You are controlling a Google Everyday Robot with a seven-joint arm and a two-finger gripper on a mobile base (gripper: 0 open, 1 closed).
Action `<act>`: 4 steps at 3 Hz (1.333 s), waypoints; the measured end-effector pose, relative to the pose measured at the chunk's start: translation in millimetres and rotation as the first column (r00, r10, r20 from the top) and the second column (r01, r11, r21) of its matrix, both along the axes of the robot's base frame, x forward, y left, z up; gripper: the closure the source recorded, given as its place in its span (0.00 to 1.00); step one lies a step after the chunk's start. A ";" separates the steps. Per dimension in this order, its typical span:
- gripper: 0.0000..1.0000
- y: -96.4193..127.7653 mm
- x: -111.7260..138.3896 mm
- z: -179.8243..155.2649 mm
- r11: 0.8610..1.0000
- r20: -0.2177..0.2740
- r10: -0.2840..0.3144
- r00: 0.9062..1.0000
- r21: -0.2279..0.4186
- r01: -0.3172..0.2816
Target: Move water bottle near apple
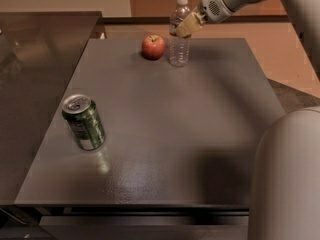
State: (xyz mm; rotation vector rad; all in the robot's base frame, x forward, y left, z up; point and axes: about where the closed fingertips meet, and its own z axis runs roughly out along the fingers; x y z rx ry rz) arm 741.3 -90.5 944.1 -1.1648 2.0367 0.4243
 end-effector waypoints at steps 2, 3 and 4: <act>0.14 3.7 7.3 -8.2 1.000 -0.004 -0.001 1.000 0.012 0.001; 0.00 6.2 7.9 -11.0 1.000 -0.008 0.002 1.000 0.012 -0.002; 0.00 6.3 8.0 -11.1 1.000 -0.008 0.003 1.000 0.012 -0.002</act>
Offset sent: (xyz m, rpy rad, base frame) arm 0.0059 0.0008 -0.0048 0.0109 -0.0007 -0.0046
